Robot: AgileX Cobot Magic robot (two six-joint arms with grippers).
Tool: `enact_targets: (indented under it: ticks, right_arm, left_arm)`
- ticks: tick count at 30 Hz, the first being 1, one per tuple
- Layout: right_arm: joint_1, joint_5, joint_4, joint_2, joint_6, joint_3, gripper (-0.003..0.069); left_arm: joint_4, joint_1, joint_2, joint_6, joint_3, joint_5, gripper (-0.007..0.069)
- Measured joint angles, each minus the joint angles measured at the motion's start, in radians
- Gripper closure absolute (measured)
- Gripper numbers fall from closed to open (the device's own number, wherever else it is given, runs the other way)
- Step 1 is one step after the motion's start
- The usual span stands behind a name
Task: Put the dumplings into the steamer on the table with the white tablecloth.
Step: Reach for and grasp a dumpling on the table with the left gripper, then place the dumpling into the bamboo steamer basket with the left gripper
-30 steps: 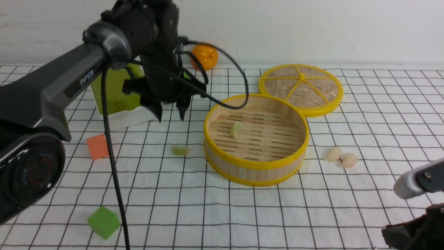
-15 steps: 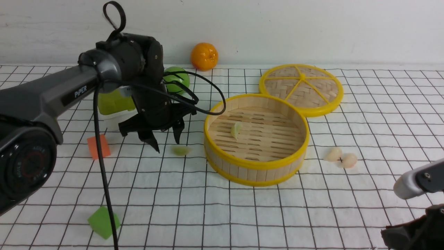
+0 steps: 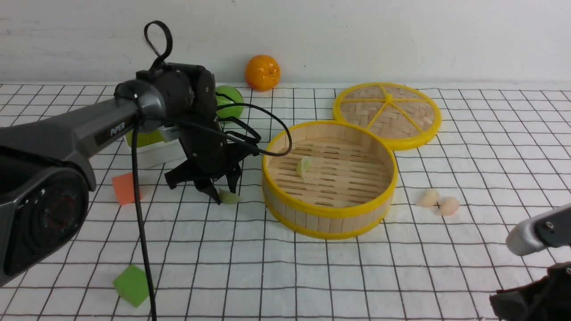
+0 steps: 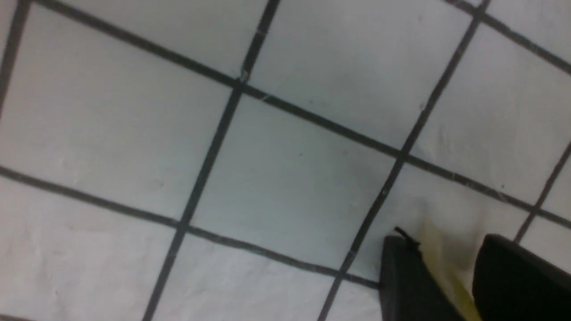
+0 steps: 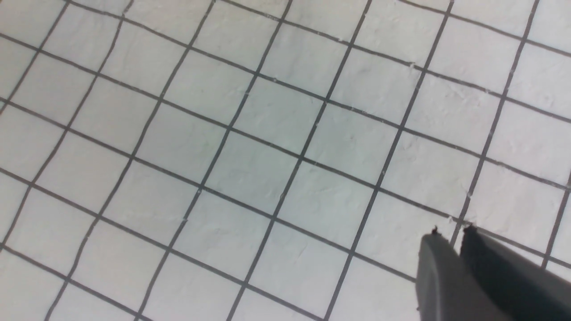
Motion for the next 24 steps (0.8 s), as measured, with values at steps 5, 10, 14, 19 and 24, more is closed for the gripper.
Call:
enact_targets:
  ticks: [5, 10, 14, 19, 24]
  right_arm:
    - [0.0, 0.0, 0.0, 0.0, 0.0, 0.0, 0.0584]
    - [0.0, 0.0, 0.0, 0.0, 0.0, 0.0, 0.058]
    - [0.0, -0.003, 0.0, 0.0, 0.0, 0.0, 0.0576]
    - [0.0, -0.017, 0.001, 0.0, 0.0, 0.0, 0.0576]
    - [0.0, -0.017, 0.001, 0.0, -0.001, 0.0, 0.0572]
  left_arm:
    - [-0.002, 0.0, -0.013, 0.13, 0.001, 0.026, 0.0494]
    - [-0.003, 0.0, -0.073, 0.242, -0.007, 0.042, 0.0494]
    - [-0.042, -0.016, -0.129, 0.331, -0.081, 0.081, 0.0494]
    - [-0.102, -0.109, -0.151, 0.509, -0.193, 0.06, 0.0494]
    - [-0.106, -0.218, -0.098, 0.645, -0.211, -0.076, 0.0494]
